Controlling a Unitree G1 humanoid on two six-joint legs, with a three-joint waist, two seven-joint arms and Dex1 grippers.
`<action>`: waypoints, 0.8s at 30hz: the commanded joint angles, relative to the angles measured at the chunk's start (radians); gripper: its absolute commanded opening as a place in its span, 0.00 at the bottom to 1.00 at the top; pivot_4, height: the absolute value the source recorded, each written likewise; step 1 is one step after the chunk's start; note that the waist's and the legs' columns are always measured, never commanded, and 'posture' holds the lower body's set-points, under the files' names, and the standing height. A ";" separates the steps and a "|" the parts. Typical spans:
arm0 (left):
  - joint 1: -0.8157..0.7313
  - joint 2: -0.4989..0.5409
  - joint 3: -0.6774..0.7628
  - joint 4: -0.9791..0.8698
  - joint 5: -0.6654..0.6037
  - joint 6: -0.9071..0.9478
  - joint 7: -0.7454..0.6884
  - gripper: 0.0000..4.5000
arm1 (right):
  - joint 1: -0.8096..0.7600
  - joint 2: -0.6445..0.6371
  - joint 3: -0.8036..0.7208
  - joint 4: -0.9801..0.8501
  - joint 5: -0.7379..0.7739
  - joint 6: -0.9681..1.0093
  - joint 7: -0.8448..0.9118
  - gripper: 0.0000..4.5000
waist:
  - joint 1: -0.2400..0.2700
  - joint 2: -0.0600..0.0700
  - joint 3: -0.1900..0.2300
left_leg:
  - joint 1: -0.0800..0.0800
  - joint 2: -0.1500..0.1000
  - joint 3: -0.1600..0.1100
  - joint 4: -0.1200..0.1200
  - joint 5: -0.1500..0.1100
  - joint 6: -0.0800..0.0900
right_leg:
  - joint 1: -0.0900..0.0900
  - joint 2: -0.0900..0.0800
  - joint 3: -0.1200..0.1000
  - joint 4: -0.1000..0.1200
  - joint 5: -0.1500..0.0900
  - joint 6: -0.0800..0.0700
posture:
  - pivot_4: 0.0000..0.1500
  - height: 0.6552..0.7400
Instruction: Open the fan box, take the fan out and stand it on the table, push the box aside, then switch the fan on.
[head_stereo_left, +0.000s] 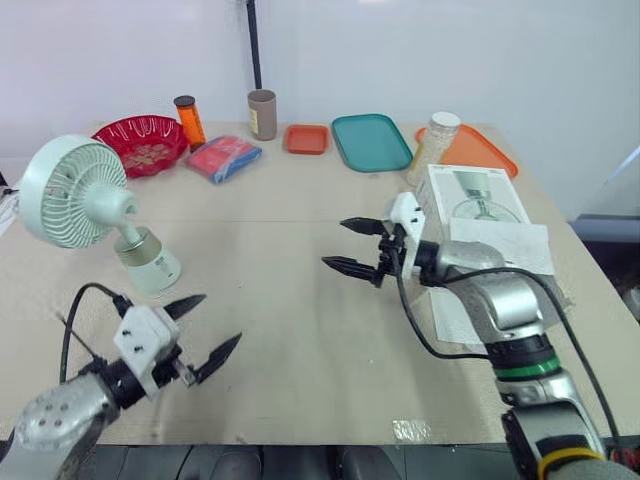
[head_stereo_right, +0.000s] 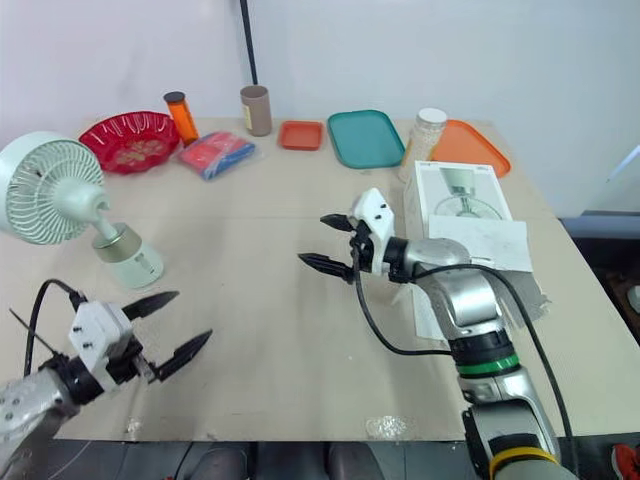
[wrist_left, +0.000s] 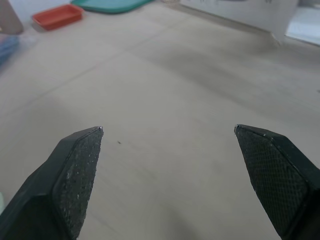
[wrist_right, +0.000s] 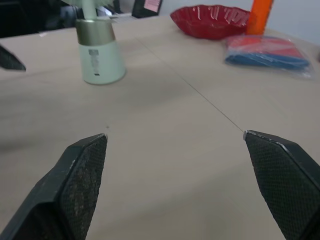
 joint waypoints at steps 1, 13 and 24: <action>0.022 -0.046 0.131 -0.075 -0.017 0.005 0.091 1.00 | -0.059 0.023 0.025 0.069 -0.025 -0.066 0.044 0.99 | 0.001 0.000 0.000 | 0.000 0.000 0.000 0.000 0.000 0.000 | 0.000 0.000 0.000 0.000 0.000 0.000 | 1.00 1.00; 0.107 -0.125 0.450 -0.026 -0.122 -0.030 0.135 1.00 | -0.128 0.072 0.062 0.198 -0.078 -0.131 0.084 0.99 | 0.001 -0.001 0.000 | 0.000 0.000 0.000 0.000 0.000 0.000 | 0.000 0.000 -0.001 0.000 0.000 -0.001 | 1.00 1.00; 0.000 -0.039 0.578 0.125 -0.181 -0.013 0.162 1.00 | -0.108 0.067 0.042 0.166 -0.081 -0.130 0.082 0.99 | 0.001 -0.001 0.000 | 0.000 0.000 0.000 0.000 0.000 0.000 | 0.000 0.000 -0.001 0.000 0.000 -0.001 | 1.00 1.00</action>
